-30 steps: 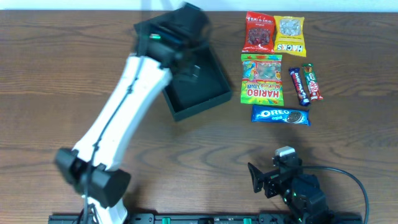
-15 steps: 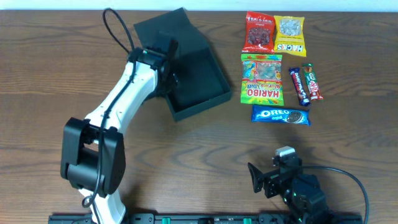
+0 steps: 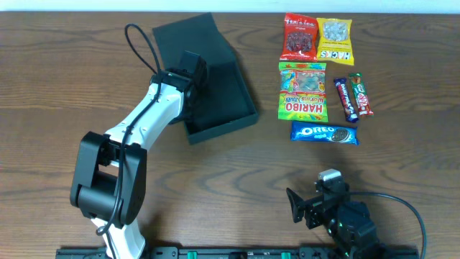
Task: Pack container
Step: 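Push the box into position and hold its left wall with left gripper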
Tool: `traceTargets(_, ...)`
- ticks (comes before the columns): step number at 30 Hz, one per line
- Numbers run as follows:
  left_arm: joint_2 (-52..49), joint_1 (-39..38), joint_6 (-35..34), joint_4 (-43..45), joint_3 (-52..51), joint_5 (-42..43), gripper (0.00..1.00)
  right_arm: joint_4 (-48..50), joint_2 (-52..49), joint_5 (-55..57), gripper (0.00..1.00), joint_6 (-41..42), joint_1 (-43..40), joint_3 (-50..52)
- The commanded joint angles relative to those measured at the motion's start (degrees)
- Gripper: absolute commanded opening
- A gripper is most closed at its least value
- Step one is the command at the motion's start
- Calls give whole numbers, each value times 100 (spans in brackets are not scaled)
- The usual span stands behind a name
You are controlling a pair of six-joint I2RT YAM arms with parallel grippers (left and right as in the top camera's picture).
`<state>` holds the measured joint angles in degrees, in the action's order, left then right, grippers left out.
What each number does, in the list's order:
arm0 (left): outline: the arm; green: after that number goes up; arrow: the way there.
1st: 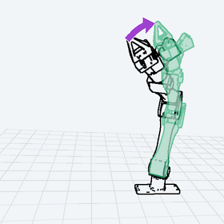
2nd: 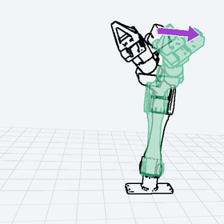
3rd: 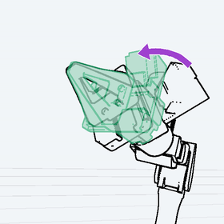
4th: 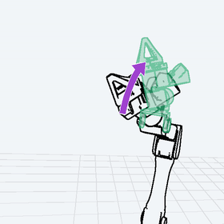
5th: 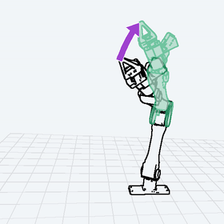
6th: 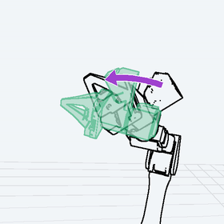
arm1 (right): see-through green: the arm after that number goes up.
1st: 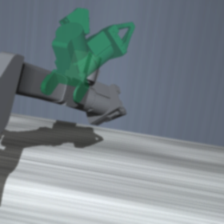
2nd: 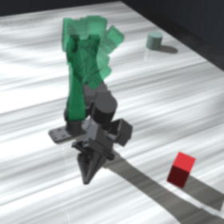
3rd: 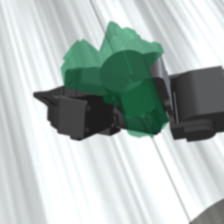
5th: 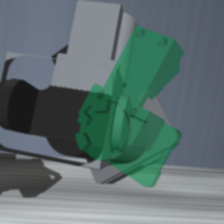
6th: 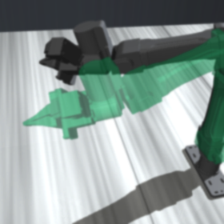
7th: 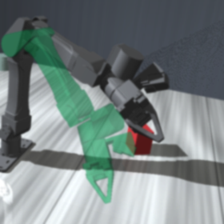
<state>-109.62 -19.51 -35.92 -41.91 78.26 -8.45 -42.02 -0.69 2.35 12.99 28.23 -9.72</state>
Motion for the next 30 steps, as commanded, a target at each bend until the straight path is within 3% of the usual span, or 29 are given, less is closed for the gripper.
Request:
traceTargets(1,13,20,1032,17,-26,-669,6,7,37,20,99,22,-46,50)
traceTargets(11,13,-81,2424,315,-26,-354,6,7,37,20,99,22,-46,50)
traceTargets(18,13,-304,2424,426,-26,-92,6,7,37,22,99,22,-46,50)
traceTargets(23,13,-380,1851,468,-26,184,6,7,37,20,99,22,-46,50)
traceTargets(30,13,-468,1742,487,-26,208,6,7,37,20,99,22,-46,50)
